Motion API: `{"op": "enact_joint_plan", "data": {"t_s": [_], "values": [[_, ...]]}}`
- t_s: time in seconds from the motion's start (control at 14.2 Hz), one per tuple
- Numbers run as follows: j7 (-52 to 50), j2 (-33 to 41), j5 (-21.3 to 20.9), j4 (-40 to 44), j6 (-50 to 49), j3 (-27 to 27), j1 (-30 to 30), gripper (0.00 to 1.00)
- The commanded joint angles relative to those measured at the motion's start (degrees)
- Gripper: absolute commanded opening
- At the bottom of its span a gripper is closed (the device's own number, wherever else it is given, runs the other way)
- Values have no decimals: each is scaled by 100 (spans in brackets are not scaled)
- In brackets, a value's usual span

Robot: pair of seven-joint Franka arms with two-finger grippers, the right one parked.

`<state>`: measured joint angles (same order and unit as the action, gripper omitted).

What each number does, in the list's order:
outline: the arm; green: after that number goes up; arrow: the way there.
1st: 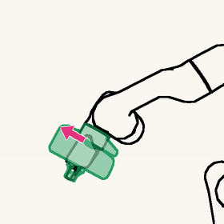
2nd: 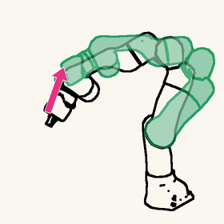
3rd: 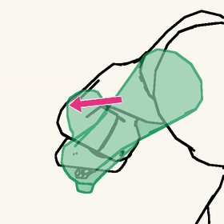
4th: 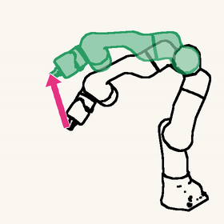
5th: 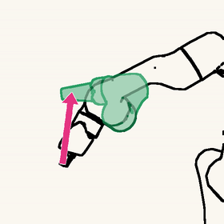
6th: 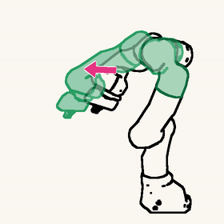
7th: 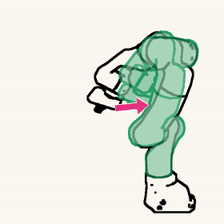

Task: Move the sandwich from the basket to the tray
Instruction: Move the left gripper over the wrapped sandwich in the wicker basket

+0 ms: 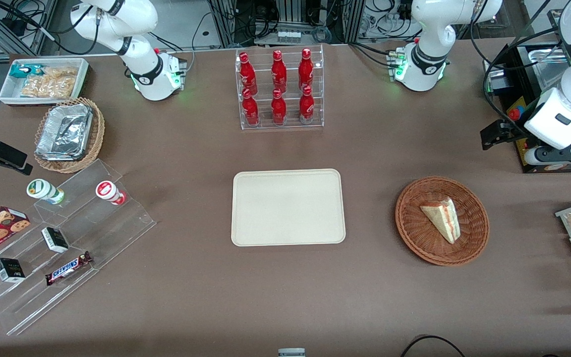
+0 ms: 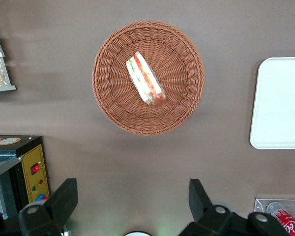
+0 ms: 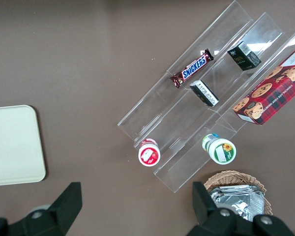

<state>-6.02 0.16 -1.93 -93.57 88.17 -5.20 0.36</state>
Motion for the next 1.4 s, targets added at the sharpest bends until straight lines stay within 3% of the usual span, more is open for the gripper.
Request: {"op": "enact_joint_plan", "data": {"t_s": [0.0, 0.7, 1.33], "values": [[66, 71, 18, -12, 25, 19, 7, 100], [57, -780, 52, -144, 95, 19, -1, 100], [-310, -1299, -27, -1154, 1527, 19, 8, 100]]}}
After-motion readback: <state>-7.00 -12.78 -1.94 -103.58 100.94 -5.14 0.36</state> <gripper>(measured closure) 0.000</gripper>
